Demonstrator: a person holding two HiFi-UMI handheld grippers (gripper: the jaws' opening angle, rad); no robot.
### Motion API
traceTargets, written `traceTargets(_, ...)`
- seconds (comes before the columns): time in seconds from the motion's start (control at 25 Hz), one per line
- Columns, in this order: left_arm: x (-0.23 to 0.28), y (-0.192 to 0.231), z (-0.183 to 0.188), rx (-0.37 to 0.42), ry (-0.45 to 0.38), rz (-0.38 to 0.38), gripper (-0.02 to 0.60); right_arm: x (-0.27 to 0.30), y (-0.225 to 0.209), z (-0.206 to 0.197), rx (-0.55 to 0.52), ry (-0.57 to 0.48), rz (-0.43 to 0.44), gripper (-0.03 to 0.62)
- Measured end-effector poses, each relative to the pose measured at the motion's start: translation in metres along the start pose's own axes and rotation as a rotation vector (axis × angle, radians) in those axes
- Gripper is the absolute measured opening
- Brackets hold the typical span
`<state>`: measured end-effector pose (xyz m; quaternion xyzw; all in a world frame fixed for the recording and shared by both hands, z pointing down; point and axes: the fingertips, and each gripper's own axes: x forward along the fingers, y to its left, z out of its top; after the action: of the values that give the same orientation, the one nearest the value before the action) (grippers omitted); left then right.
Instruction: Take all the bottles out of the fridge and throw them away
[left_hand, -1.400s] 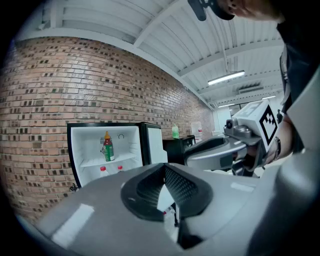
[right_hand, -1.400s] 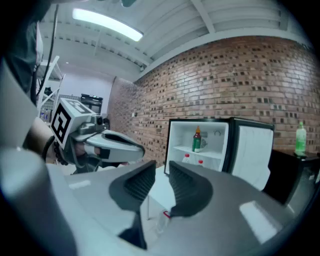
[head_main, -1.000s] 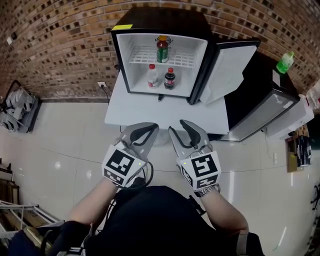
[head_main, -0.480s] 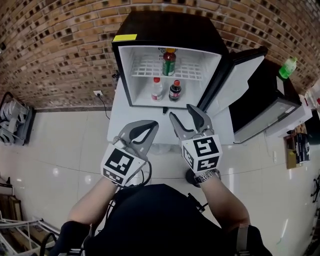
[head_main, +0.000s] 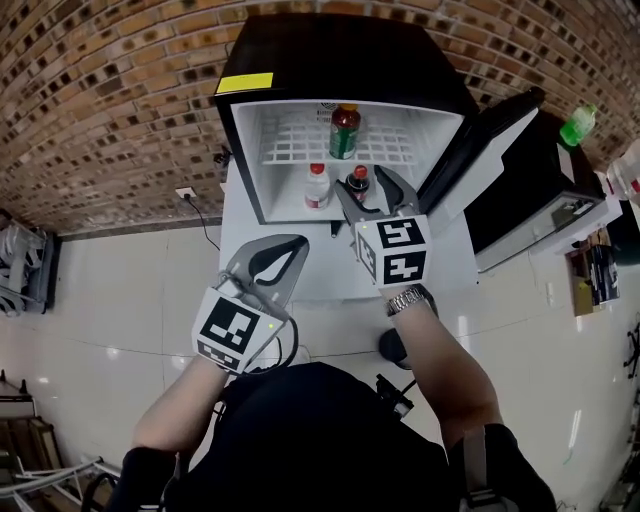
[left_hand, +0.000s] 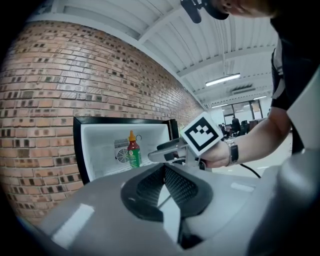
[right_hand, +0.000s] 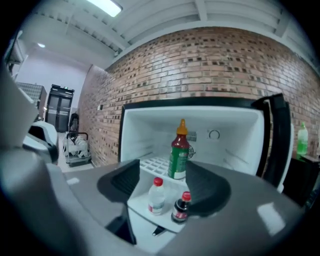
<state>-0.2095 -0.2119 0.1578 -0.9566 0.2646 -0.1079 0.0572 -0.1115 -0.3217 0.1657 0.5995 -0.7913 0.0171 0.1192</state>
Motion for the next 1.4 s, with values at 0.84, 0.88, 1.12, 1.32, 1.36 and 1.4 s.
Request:
traceTargets(0.84, -0.010, 0.077, -0.039, -0.099, 0.067, 0.076, 0.003, 0.139, -0.051, -0.019, 0.072, 0.091, -0.099, 0.306)
traceTargets(0.88, -0.011, 0.078, -0.039, -0.106, 0.067, 0.081, 0.003, 0.140, -0.051, -0.019, 0.073, 0.089, -0.102, 0.293)
traceTargets(1.12, -0.013, 0.079, -0.044, -0.090, 0.082, 0.075, 0.003, 0.139, -0.052, -0.018, 0.094, 0.088, -0.100, 0.272)
traceTargets(1.32, -0.015, 0.076, -0.044, -0.095, 0.082, 0.081, 0.003, 0.121, -0.045, -0.017, 0.085, 0.074, -0.089, 0.270)
traceTargets(1.36, -0.014, 0.072, -0.042, -0.103, 0.077, 0.078, 0.003, 0.116, -0.043, -0.017, 0.086, 0.071, -0.085, 0.270)
traceTargets(1.4, -0.013, 0.069, -0.040, -0.101, 0.075, 0.071, 0.003, 0.110, -0.042, -0.018, 0.087, 0.067, -0.082, 0.268)
